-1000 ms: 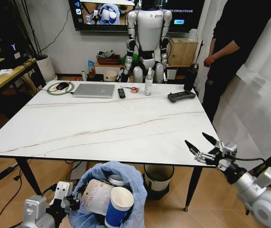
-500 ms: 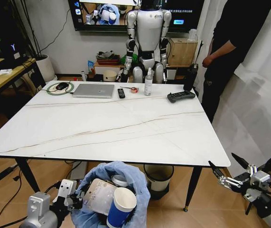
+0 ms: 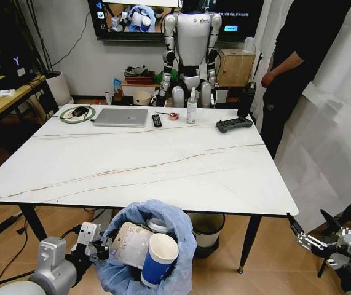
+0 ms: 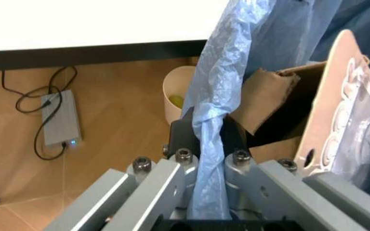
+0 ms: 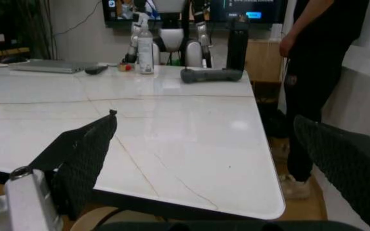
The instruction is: Pick up the trash bin and place the trash from the table into it.
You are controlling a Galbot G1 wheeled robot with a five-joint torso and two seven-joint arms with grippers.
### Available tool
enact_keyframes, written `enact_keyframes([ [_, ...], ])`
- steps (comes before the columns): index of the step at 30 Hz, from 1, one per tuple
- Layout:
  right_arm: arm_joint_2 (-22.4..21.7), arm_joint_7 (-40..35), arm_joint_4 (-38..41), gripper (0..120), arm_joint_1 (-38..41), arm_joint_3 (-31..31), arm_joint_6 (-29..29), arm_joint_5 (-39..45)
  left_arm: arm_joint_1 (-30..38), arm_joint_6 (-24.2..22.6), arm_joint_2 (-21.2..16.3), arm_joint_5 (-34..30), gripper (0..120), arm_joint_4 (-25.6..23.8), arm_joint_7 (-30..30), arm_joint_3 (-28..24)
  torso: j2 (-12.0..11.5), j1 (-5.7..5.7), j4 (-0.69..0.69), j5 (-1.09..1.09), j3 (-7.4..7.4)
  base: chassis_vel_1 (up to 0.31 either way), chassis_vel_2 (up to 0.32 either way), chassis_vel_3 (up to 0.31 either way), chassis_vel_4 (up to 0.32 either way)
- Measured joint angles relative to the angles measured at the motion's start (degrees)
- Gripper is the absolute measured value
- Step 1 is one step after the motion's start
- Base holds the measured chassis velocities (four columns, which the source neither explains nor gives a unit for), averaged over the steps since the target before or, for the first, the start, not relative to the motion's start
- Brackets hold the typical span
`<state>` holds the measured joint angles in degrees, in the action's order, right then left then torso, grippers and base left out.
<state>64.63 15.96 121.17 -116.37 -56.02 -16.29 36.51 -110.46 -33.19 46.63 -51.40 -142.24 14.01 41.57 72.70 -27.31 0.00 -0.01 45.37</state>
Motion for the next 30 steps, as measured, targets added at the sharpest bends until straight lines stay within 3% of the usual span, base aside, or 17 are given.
enact_keyframes([
  [30, -0.35, -0.05, 0.0, 100, 0.06, 0.23, 0.02, 0.45, -2.36, 2.12, 5.65, 5.76, 0, -0.98, -1.87, -0.2, 0.0, 0.0, -0.01, 0.01, 0.0, 0.0, 0.0, 0.0, 0.0],
])
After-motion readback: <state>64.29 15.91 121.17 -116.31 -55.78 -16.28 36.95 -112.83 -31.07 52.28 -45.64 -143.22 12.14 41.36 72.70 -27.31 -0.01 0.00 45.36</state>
